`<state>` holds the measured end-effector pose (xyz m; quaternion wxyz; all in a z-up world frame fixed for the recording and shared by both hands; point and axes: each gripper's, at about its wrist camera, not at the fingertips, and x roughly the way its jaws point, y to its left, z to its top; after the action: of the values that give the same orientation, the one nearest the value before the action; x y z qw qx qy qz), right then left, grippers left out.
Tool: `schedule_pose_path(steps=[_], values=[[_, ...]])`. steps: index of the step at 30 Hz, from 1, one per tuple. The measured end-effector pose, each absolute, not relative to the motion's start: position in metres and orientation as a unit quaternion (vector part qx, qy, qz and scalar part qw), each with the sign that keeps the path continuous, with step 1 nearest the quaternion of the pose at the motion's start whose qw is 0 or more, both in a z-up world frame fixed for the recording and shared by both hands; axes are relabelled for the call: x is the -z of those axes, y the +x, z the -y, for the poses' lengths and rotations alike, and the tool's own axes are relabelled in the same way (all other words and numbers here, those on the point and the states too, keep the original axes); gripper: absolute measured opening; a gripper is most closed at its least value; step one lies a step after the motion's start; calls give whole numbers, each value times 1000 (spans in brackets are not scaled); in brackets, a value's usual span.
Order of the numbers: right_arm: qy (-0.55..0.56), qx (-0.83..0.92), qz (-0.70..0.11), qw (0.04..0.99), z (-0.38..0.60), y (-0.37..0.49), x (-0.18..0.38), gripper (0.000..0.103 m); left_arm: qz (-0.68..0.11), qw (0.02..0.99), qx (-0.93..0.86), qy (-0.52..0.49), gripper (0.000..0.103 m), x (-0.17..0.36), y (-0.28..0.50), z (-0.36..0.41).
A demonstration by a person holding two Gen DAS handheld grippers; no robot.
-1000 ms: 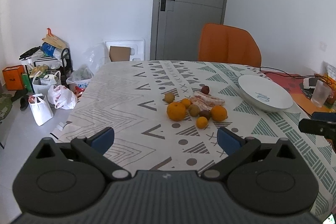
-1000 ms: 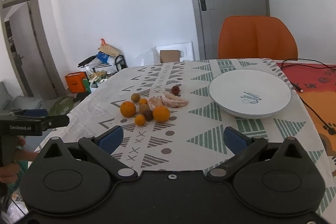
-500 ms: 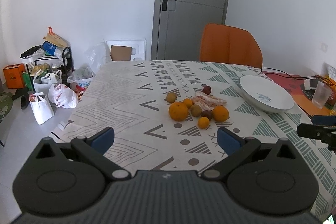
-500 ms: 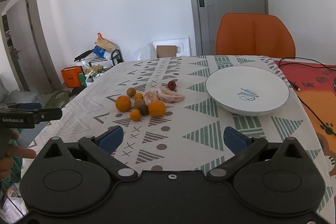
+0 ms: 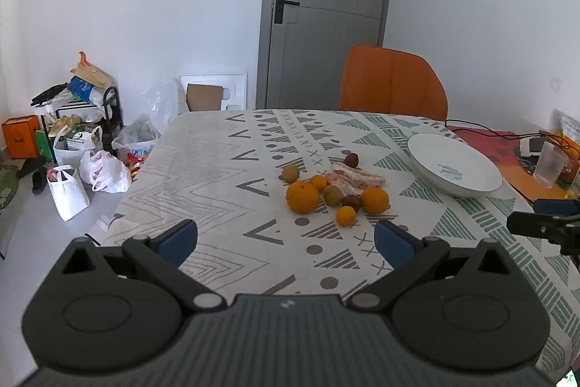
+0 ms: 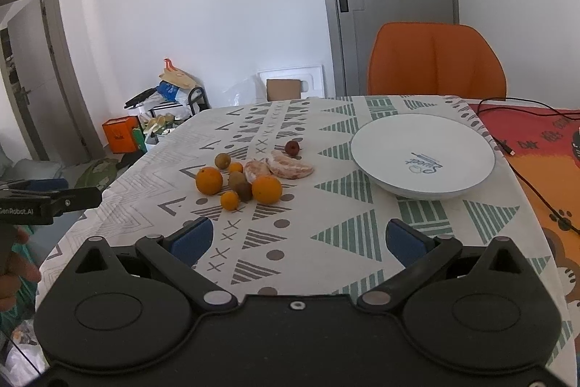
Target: Organize fruits
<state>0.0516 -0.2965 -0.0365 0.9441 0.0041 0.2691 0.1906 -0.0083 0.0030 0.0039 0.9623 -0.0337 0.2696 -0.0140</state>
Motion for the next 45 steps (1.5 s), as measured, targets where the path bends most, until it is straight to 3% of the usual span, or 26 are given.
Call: schedule_pose_path(steps=[22, 34, 41, 45], values=[[19, -222, -269, 937, 288, 72, 42, 103, -257, 965, 21, -44, 101, 2, 9, -9], [36, -234, -275, 932, 281, 104, 51, 102, -268, 961, 30, -57, 82, 19, 39, -7], [33, -232, -293, 927, 273, 124, 62, 88, -281, 957, 30, -66, 72, 28, 62, -10], [31, -237, -299, 924, 269, 133, 66, 87, -286, 956, 29, -67, 70, 32, 74, -8]])
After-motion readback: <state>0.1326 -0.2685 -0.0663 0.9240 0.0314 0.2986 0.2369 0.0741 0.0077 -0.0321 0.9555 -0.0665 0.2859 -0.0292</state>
